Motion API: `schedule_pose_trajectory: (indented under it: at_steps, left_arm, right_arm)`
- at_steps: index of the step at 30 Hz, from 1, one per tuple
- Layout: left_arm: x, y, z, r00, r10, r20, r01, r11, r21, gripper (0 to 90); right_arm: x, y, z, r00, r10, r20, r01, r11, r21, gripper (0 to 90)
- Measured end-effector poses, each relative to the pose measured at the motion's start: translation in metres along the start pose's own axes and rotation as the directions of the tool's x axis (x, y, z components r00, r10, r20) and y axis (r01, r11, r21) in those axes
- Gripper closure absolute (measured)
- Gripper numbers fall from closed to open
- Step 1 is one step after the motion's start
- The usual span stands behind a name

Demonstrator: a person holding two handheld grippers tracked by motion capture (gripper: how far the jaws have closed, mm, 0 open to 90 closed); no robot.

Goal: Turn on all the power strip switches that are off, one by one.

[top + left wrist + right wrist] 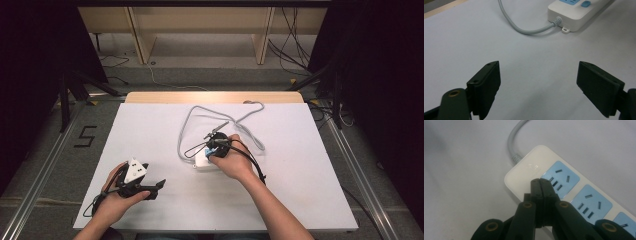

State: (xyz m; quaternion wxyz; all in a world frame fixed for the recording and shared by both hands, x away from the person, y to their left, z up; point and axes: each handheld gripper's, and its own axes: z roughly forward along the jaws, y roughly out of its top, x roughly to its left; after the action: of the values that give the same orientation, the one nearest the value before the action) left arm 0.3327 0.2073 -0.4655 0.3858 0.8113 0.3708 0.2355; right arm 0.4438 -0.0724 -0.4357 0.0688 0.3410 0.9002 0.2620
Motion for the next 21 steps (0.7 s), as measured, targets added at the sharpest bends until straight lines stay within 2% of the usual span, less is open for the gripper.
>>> schedule_pose_trajectory:
  at_steps: [8,21]
  left_arm:
    - [0.0,0.0001,0.0,1.0,0.001,0.0,-0.001,1.0,0.0,18.9]
    - [-0.0002,0.0001,0.0001,1.0,0.0,0.001,0.0,1.0,-0.003,19.0]
  right_arm:
    - [-0.0007,0.0016,0.0038,0.9996,0.023,-0.015,-0.022,0.999,0.039,90.0]
    - [-0.0034,0.0052,0.007,0.9993,0.034,-0.018,-0.033,0.998,0.054,90.0]
